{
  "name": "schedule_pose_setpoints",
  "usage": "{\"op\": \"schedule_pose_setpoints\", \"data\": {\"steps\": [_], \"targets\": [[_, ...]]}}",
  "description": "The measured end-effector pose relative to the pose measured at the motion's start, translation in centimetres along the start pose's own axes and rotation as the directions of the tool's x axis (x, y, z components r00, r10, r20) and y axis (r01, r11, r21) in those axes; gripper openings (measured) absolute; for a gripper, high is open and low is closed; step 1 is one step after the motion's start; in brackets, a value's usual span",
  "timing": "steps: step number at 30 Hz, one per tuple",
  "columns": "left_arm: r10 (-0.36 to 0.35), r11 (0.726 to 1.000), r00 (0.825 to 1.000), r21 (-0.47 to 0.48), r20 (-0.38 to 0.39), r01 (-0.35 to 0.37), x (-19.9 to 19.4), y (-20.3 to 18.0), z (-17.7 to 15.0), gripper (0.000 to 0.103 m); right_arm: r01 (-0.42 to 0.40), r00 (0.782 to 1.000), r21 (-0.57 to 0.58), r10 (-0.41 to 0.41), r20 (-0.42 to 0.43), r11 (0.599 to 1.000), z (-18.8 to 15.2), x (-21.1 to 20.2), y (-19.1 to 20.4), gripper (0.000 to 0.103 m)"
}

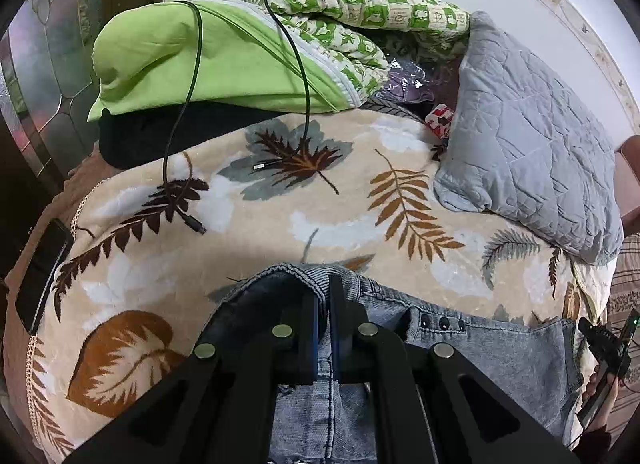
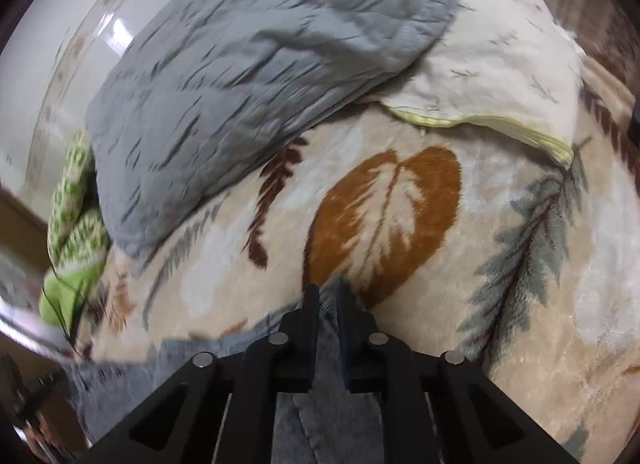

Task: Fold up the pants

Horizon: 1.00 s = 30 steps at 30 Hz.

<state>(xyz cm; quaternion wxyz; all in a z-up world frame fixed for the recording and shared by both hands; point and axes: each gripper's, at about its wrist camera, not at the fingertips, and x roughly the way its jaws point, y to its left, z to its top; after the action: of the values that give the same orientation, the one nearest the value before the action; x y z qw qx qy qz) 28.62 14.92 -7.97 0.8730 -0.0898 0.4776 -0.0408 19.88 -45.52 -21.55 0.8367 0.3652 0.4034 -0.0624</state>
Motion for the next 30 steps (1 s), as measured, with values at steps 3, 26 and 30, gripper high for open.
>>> {"op": "schedule_pose_setpoints", "data": {"steps": [3, 26, 30], "targets": [[0.020, 1.000, 1.000, -0.004, -0.015, -0.020, 0.9, 0.2, 0.1, 0.004, -0.031, 0.999, 0.019, 0.031, -0.013, 0.999, 0.1, 0.6, -0.3, 0.092], [0.030, 0.998, 1.000, -0.049, -0.006, -0.031, 1.0, 1.1, 0.5, 0.004, -0.016, 1.000, -0.190, 0.018, 0.007, 0.982, 0.8, -0.6, 3.9, 0.015], [-0.024, 0.997, 0.997, -0.067, 0.067, 0.028, -2.3, 1.3, 1.1, 0.004, -0.085, 0.985, -0.160, 0.108, 0.138, 0.984, 1.5, -5.5, 4.8, 0.015]]}}
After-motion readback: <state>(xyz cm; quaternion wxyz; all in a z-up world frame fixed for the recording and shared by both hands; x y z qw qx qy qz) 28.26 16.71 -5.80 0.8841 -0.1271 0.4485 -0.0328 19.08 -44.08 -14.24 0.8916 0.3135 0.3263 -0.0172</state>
